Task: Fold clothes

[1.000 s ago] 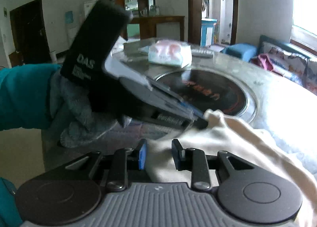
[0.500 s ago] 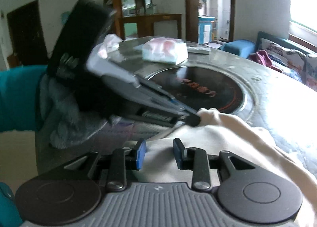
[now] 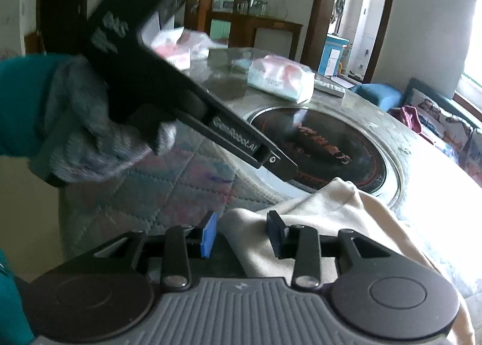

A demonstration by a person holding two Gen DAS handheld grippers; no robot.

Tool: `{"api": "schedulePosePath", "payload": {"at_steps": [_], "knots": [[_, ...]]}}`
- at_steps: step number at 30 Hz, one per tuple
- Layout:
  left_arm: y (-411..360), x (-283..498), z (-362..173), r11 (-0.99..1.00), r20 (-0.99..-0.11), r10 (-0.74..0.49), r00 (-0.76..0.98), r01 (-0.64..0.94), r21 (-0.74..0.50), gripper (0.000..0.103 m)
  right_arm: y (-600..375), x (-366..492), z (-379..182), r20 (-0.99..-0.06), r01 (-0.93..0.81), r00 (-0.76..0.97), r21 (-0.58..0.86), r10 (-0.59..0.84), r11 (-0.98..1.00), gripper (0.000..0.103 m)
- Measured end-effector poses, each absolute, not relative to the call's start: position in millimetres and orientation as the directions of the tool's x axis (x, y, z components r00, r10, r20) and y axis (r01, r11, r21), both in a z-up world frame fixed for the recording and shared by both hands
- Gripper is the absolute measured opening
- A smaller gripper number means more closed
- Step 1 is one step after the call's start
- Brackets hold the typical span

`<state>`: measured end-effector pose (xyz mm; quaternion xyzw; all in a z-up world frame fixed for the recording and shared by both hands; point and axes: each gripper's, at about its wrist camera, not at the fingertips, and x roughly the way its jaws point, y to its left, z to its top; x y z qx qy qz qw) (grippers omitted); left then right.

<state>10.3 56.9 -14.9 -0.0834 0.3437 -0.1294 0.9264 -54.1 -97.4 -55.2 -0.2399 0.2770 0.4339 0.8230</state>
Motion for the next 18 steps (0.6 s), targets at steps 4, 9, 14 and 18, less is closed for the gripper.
{"api": "schedulePosePath", "payload": {"at_steps": [4, 9, 14, 18], "knots": [[59, 5, -16, 0.941, -0.618, -0.318, 0.718, 0.161, -0.298, 0.039, -89, -59, -60, -0.671, -0.839, 0.5, -0.218, 0.548, 0.499, 0.036], [62, 6, -17, 0.908, -0.618, -0.354, 0.702, 0.099, -0.408, 0.048, -89, -58, -60, -0.664, -0.826, 0.518, -0.224, 0.539, 0.517, 0.02], [68, 14, -24, 0.857, -0.633, -0.375, 0.677, -0.007, -0.515, 0.05, -108, -45, -44, -0.636, -0.802, 0.509, -0.107, 0.58, 0.587, 0.009], [74, 19, -29, 0.773, -0.617, -0.426, 0.662, -0.088, -0.628, 0.05, -123, -37, -31, -0.602, -0.781, 0.506, -0.018, 0.617, 0.624, 0.009]]}}
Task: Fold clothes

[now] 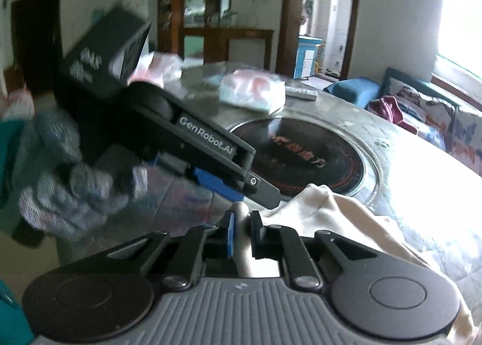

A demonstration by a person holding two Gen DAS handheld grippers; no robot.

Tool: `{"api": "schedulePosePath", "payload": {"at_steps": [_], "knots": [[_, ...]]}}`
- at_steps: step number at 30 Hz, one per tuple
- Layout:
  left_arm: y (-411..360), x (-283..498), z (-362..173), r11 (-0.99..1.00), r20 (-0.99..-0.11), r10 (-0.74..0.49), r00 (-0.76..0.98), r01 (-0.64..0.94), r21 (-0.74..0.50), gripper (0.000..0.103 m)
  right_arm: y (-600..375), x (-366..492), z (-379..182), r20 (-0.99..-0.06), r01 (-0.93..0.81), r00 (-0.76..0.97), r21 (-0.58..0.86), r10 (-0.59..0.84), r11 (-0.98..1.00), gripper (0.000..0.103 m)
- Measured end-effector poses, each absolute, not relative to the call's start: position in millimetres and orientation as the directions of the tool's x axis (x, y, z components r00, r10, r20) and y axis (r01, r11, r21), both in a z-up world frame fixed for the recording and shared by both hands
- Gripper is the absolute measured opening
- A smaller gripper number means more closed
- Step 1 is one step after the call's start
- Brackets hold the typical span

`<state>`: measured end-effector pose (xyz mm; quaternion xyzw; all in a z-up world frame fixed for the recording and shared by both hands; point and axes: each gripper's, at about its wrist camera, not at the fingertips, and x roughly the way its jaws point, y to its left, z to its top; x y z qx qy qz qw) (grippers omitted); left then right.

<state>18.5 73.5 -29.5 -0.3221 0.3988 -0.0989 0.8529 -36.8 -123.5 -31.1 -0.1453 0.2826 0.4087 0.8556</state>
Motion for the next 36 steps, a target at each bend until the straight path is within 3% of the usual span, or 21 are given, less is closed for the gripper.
{"api": "schedulePosePath", "payload": {"at_steps": [15, 19, 23, 30, 36], "knots": [[59, 37, -45, 0.594, -0.583, -0.511, 0.632, -0.231, -0.77, 0.048, -158, -35, -16, -0.531, -0.745, 0.532, 0.076, 0.659, 0.663, 0.008], [59, 38, -51, 0.57, -0.573, -0.523, 0.631, -0.241, -0.786, 0.025, -159, -37, -19, -0.528, -0.749, 0.525, 0.087, 0.668, 0.657, 0.008], [61, 36, -55, 0.561, -0.57, -0.515, 0.64, -0.251, -0.789, 0.016, -161, -39, -24, -0.533, -0.747, 0.52, 0.094, 0.667, 0.658, 0.01], [62, 33, -53, 0.605, -0.585, -0.492, 0.644, -0.231, -0.762, 0.015, -188, -38, -22, -0.531, -0.684, 0.564, 0.129, 0.633, 0.718, 0.017], [58, 30, -49, 0.641, -0.596, -0.479, 0.644, -0.207, -0.739, 0.015, -246, -27, -36, -0.577, -0.503, 0.668, 0.116, 0.471, 0.856, 0.028]]}}
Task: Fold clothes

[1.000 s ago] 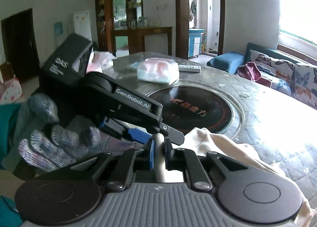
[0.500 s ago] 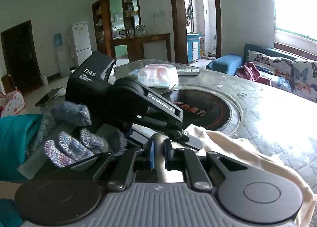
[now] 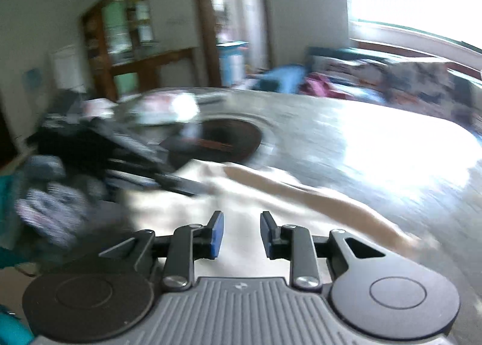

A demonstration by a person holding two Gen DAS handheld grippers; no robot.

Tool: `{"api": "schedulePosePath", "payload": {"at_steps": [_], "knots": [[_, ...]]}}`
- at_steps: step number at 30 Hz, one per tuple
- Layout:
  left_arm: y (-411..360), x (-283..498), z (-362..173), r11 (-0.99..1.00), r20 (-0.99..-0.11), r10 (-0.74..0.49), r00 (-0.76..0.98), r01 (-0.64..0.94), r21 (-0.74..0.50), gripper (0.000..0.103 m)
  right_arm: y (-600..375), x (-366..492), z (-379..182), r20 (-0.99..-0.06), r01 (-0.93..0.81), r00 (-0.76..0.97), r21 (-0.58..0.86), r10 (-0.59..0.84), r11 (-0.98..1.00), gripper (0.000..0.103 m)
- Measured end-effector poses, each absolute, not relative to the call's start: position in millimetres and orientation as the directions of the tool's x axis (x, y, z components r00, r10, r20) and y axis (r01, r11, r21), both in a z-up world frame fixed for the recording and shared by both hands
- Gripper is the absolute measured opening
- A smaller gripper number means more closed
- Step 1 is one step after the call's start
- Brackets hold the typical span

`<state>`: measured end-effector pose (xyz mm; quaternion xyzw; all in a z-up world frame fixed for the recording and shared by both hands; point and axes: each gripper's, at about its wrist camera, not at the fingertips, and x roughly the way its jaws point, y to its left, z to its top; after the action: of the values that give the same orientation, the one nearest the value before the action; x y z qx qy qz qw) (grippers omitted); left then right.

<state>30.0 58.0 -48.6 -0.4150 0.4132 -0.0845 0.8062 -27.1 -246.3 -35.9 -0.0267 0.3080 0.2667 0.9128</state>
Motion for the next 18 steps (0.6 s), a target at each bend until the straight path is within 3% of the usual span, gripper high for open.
{"api": "schedulePosePath", "payload": {"at_steps": [6, 8, 13, 18], "knots": [[51, 26, -45, 0.683, -0.608, -0.46, 0.647, -0.181, -0.708, 0.015, -301, -11, -56, -0.601, -0.294, 0.736, 0.132, 0.313, 0.947, 0.038], [50, 26, -45, 0.69, -0.611, -0.457, 0.646, -0.176, -0.702, 0.015, -315, -5, -62, -0.607, -0.243, 0.74, 0.162, 0.29, 0.956, 0.046], [45, 25, -43, 0.719, -0.621, -0.439, 0.65, -0.161, -0.676, 0.015, -333, 7, -76, -0.6, -0.169, 0.741, 0.266, 0.301, 0.949, 0.047], [41, 23, -41, 0.739, -0.627, -0.427, 0.651, -0.149, -0.657, 0.015, -338, 10, -79, -0.58, -0.116, 0.77, 0.282, 0.266, 0.952, 0.047]]}}
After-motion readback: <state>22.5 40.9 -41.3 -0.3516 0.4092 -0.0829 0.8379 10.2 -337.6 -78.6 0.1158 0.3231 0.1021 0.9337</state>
